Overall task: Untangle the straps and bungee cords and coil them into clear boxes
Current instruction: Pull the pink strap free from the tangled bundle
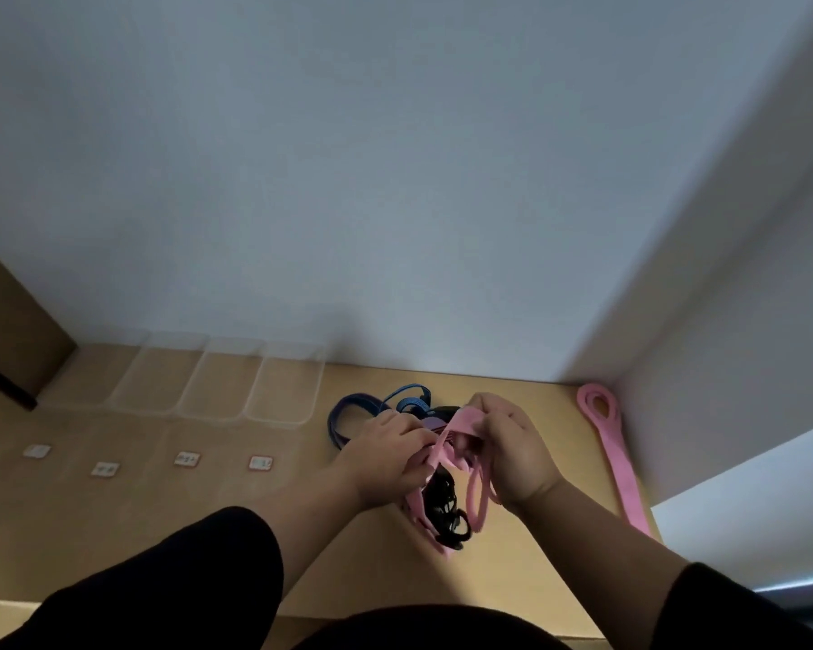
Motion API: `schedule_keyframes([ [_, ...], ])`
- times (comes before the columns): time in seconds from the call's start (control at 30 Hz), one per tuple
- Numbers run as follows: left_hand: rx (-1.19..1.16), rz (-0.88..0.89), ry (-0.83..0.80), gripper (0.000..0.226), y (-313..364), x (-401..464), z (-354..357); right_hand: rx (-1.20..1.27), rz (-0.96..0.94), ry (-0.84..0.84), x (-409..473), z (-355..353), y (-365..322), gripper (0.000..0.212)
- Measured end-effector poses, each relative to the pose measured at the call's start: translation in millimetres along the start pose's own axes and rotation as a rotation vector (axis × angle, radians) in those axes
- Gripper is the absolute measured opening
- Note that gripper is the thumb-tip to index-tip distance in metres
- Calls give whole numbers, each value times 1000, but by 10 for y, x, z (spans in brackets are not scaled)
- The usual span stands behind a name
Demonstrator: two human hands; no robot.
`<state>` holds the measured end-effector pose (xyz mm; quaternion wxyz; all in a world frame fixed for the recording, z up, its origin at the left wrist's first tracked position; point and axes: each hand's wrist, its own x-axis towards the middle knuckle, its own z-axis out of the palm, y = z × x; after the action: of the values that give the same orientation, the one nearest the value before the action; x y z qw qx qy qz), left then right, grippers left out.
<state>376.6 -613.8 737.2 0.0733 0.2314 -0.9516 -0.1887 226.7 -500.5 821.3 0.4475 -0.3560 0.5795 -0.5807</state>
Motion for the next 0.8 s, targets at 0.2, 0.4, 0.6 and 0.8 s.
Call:
schedule_keyframes([
  [0.2,37,-54,-27,48,-75,70,-1,152,-138,-29,206,32,-397,12],
  [0.4,-249,-63,-15,43,-46,186,-147,156,-237,-96,390,-18,-562,17],
  [0.6,-738,-373,-44,22,-82,263,-232,49,-250,-89,451,-109,-579,18],
  [0.8,-1617,-698,-167,34,-179,458,-248,65,-269,-126,436,-164,-628,16],
])
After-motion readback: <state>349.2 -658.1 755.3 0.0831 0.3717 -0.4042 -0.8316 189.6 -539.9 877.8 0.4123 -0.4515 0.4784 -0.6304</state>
